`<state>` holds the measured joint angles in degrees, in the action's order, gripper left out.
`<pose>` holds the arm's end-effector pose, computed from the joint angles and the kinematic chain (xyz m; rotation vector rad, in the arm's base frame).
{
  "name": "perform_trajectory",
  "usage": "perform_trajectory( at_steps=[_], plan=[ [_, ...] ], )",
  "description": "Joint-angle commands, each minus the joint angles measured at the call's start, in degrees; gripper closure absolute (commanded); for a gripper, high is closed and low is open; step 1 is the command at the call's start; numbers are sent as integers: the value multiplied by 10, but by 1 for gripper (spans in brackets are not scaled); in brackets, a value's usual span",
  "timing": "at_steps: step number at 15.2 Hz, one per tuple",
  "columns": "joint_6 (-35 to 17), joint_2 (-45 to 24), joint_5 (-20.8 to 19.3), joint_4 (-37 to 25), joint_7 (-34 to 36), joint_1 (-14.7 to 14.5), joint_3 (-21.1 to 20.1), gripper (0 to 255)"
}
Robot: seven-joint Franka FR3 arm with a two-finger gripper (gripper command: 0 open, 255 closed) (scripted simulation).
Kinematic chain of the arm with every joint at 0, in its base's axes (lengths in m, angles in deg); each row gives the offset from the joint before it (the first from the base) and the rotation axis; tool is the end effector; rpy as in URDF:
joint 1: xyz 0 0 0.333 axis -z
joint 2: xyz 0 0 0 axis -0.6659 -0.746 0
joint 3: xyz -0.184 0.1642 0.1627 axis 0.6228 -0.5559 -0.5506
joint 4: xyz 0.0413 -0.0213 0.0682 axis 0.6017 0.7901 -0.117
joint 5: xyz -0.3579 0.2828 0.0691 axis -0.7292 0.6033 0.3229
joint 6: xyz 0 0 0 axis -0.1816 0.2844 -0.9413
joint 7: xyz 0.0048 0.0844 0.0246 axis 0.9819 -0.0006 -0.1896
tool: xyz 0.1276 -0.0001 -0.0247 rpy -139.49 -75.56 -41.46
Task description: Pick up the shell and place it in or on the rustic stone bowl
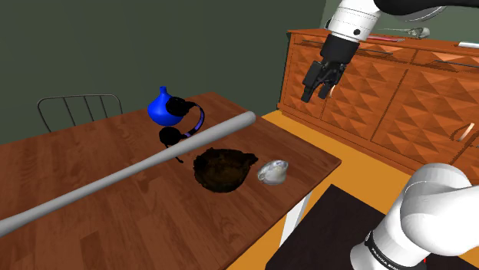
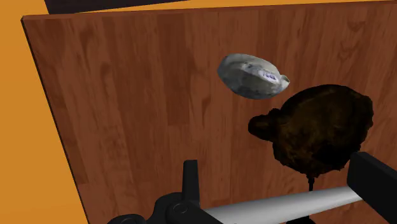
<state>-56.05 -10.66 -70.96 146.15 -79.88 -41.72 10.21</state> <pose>0.3995 -0.0052 0.6026 -2.9951 0.1250 -0.2457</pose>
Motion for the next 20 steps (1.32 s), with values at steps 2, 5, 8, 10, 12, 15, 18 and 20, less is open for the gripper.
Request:
perform_trajectory(
  at_steps=[2, 5, 8, 10, 12, 15, 18, 20],
  plan=[
    [-5, -16, -8, 1, -13, -9, -10, 0],
    [-21, -61, -35, 5, -52, -35, -40, 0],
    [-38, -104, -64, 14, -87, -57, -70, 0],
    [-50, -131, -85, 23, -108, -72, -91, 0],
    [-63, -158, -107, 34, -127, -85, -111, 0],
    [-85, -195, -144, 54, -153, -103, -141, 0],
    [-103, -224, -175, 73, -171, -117, -164, 0],
    [-119, -225, -178, 87, -170, -115, -162, 0]
  ],
)
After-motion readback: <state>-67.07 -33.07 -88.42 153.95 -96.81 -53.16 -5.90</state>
